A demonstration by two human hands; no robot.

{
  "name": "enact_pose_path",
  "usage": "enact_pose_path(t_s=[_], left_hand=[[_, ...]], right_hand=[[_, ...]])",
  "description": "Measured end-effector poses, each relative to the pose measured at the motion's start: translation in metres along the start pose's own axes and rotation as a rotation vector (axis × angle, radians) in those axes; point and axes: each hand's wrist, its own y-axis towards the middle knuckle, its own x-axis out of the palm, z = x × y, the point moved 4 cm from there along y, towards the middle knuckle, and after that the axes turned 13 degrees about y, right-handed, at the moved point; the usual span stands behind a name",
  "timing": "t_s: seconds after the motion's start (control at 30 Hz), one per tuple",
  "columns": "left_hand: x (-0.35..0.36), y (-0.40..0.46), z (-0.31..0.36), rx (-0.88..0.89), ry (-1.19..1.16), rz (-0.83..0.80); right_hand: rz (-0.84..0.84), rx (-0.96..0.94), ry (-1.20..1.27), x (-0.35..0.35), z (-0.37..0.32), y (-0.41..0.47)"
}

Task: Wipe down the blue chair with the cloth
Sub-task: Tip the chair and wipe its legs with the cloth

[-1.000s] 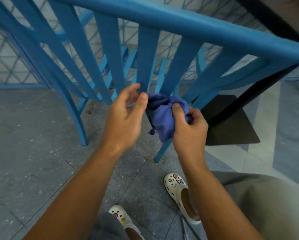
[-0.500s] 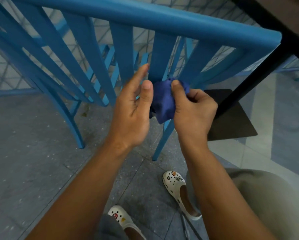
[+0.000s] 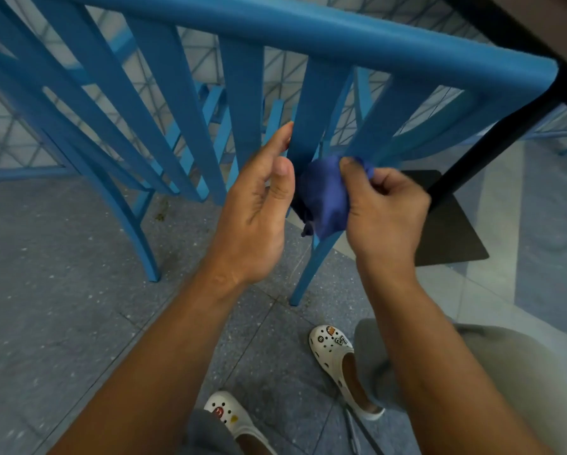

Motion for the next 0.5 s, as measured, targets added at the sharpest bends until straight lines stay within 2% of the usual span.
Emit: enact_pose_path(t_s=[0.1,0.2,0.37,0.5], left_hand=[[0.000,0.001,-0.002,0.008,-0.007,0.004],[0.001,0.001,-0.005,0.038,-0.042,0.008],[-0.008,-0.013,-0.037,-0.020,0.022,0.035],[-0.035,-0.015,-0.096,-0.224,0.114,0.039]], right_hand=[[0.008,-0.117,0.029,-0.002,-0.013,0.006],[0.001,-0.137,-0.018,0.000,-0.005,0.007],[-0.033,-0.005,-0.197,0.007,0.050,0.002],[-0.099,0.148,-0.173,0.018,0.099,-0.017]])
